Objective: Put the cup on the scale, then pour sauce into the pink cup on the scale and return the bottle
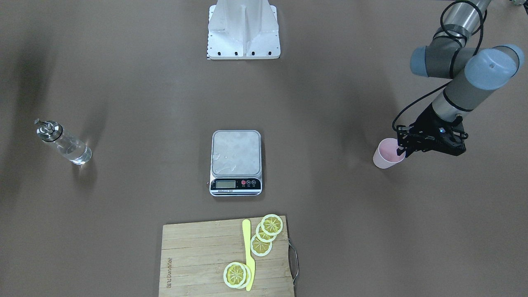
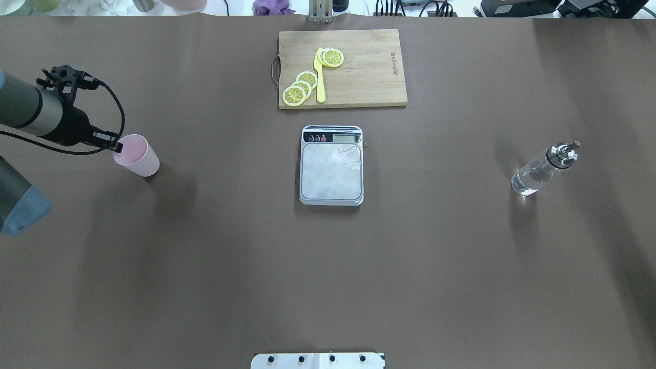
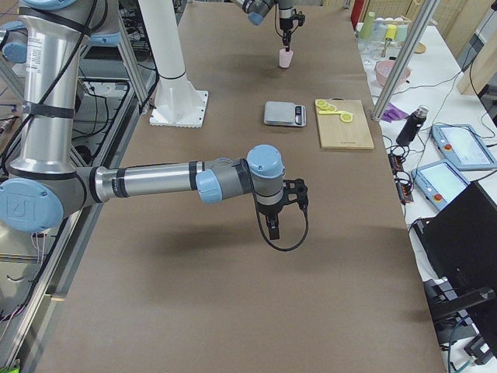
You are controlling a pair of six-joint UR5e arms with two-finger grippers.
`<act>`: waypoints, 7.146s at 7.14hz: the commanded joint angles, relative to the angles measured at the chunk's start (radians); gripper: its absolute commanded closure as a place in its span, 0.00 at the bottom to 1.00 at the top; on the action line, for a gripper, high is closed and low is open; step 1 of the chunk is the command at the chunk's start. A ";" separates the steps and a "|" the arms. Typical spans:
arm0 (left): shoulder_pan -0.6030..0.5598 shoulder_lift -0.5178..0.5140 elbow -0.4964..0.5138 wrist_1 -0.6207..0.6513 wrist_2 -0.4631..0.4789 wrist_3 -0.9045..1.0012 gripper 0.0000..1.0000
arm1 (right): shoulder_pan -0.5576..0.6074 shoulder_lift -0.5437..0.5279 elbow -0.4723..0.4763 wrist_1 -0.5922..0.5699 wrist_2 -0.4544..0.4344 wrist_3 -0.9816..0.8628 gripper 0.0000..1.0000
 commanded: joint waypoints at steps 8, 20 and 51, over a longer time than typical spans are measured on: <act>0.152 -0.329 -0.045 0.199 0.117 -0.415 1.00 | -0.001 0.003 0.002 0.000 0.000 0.000 0.00; 0.322 -0.722 0.147 0.480 0.347 -0.355 1.00 | 0.000 0.005 0.000 -0.002 -0.002 0.002 0.00; -0.499 -0.040 -0.042 0.655 -0.063 1.111 0.01 | -0.023 -0.015 0.000 0.424 0.121 -0.012 0.00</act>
